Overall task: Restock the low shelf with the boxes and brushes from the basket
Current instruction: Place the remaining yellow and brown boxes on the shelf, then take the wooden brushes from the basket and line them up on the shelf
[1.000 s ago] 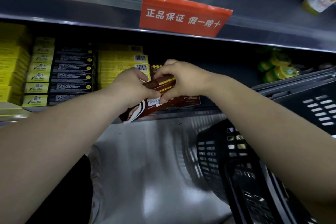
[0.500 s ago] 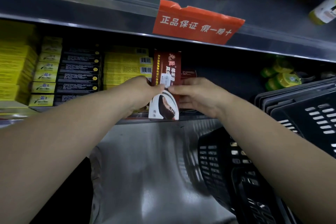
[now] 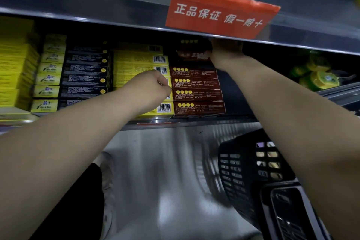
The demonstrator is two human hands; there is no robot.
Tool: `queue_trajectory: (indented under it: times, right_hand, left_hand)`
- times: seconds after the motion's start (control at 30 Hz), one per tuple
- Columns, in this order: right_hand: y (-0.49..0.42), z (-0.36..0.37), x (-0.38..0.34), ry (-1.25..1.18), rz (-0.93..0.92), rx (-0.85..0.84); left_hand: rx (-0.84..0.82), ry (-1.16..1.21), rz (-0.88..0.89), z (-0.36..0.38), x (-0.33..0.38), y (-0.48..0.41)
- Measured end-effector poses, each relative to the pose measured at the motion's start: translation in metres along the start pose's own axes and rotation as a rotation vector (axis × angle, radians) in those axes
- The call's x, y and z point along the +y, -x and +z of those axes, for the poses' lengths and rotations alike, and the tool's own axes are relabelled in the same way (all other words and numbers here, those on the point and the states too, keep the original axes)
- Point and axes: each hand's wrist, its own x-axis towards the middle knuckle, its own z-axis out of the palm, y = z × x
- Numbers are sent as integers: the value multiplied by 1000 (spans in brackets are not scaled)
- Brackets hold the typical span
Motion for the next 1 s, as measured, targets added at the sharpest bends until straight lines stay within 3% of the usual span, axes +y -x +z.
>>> queue_trajectory:
  times: [0.17,0.5,0.57,0.73,0.83,1.0]
  right_hand:
    - [-28,37,7,-1,-27,-227]
    - [-21,38,5,144,24,-413]
    - [-4,13,-1,170,-54,-367]
    - [74,-63,19,110,-173,-52]
    - [135,-86,61,-136,-150,128]
    - [225,-79,127,-489,51,186]
  left_hand:
    - [14,-46,24,0,3,-1]
    - [-14,-59,105,17,24,7]
    - [-13,-89,178,27,36,15]
    - [37,-210,518,53,75,43]
    - [11,-264,644,68,100,58]
    - [-38,-310,747,101,122,85]
